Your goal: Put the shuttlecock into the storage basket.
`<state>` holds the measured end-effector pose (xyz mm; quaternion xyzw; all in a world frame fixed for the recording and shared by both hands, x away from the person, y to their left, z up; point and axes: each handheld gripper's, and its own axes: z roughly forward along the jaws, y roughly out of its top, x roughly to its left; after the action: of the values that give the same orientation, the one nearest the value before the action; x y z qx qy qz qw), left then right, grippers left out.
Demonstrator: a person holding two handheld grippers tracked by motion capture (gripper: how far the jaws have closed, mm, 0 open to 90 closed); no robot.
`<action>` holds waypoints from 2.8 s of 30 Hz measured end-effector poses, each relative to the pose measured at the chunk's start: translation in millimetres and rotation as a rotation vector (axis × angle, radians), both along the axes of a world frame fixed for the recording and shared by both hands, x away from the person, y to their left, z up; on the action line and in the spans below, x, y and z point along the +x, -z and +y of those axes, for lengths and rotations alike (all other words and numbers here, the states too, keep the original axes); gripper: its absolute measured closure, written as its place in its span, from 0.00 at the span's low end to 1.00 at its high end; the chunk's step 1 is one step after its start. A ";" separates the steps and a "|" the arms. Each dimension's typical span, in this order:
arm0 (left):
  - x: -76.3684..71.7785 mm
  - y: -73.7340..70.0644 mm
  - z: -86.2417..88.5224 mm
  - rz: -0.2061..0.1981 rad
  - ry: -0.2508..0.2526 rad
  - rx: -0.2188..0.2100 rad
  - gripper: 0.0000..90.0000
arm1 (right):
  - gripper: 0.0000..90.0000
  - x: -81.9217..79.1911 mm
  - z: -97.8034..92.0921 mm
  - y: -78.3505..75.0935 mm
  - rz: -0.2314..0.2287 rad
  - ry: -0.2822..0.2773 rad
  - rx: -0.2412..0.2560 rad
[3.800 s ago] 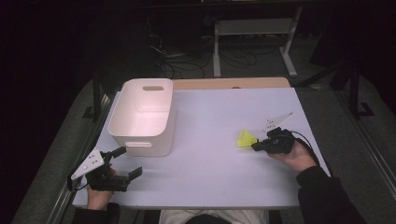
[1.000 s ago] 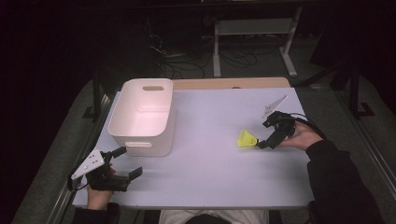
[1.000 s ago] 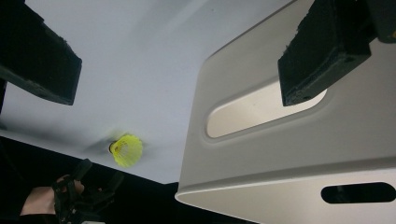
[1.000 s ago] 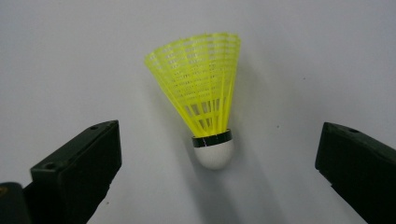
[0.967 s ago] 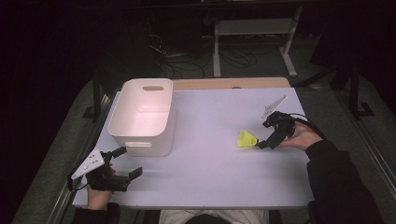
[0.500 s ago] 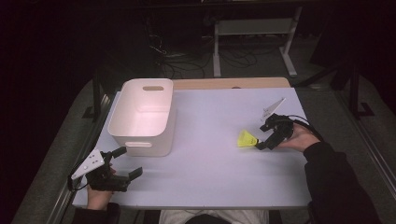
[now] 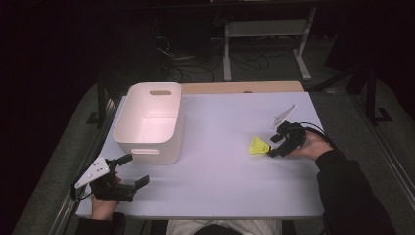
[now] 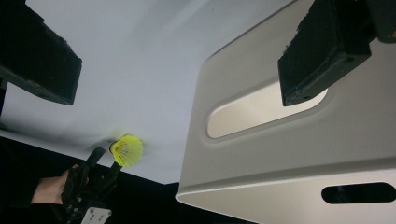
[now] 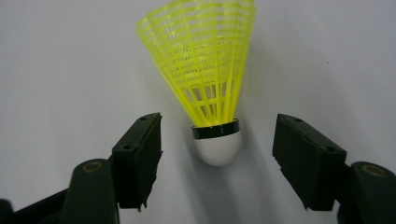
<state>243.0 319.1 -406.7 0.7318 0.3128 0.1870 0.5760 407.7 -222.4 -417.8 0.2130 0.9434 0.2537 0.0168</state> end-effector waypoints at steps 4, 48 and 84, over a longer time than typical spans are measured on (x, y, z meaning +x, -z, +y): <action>0.0 0.1 -0.1 0.001 0.001 0.001 0.00 | 0.46 0.6 1.2 2.3 0.004 -0.018 -0.011; -0.4 0.0 0.0 0.001 0.001 -0.005 0.00 | 0.70 -11.9 4.2 -17.0 0.020 0.002 0.046; -0.1 -0.2 0.3 -0.001 -0.005 -0.007 0.00 | 0.70 -8.3 24.3 -78.6 -0.052 0.019 0.105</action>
<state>242.9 319.4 -406.5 0.7289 0.3151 0.1875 0.5782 399.4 -198.1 -339.1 0.2157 0.9260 0.3082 0.0327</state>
